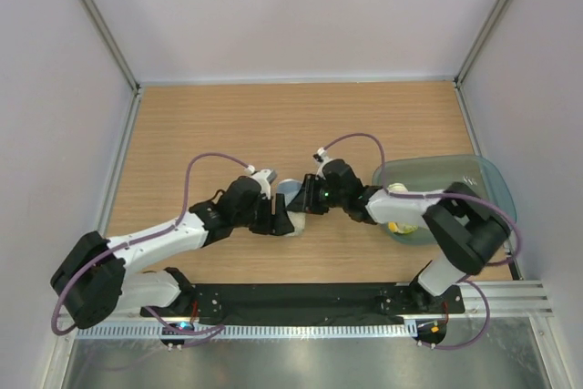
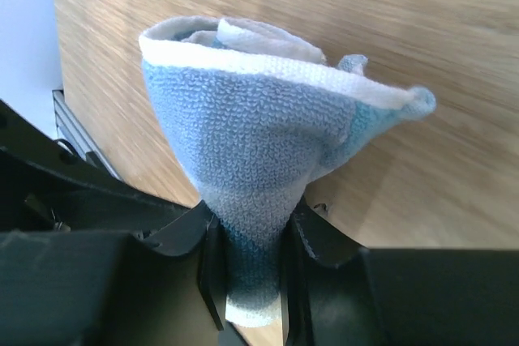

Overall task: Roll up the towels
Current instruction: Place the rolled towel into the container

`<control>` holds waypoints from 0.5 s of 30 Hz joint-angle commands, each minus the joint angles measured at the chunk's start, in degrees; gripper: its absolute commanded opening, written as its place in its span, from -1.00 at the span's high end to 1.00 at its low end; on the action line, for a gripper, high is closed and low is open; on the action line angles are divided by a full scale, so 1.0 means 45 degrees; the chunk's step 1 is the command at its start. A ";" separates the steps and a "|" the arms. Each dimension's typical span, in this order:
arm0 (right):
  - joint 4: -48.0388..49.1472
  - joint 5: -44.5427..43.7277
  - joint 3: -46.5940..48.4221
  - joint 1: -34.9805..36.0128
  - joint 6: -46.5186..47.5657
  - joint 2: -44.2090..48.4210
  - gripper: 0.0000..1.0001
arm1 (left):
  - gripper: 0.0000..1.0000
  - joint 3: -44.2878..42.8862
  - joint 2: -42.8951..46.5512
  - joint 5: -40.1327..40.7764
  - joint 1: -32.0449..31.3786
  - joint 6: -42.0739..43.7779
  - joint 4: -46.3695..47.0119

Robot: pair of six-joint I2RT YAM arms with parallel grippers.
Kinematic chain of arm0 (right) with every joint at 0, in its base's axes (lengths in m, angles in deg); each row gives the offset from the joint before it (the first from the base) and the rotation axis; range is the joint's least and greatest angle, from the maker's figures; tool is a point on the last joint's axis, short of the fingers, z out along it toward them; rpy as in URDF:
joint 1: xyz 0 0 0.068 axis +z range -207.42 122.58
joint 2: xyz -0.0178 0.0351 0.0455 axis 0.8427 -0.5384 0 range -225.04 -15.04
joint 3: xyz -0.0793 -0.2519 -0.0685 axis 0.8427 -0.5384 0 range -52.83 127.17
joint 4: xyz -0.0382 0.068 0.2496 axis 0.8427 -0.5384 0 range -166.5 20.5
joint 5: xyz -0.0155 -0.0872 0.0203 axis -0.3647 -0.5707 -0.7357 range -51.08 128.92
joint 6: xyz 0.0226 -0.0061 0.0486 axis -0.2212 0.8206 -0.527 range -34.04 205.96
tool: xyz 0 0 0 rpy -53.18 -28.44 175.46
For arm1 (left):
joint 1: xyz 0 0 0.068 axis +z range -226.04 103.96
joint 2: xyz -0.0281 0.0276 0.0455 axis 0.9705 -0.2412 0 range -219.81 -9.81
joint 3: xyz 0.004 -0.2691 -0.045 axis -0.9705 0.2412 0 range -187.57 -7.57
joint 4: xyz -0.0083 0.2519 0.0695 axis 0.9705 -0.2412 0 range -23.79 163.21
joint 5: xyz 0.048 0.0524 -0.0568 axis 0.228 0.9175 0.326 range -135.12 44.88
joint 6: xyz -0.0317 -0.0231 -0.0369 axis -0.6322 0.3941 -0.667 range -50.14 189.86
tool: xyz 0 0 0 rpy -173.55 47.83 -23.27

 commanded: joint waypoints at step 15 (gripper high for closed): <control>-1.7639 -1.1043 0.5232 -0.3458 0.3103 0.6573 0.97 | -0.33 -0.2755 0.3077 0.2211 0.0003 0.1409 -0.5875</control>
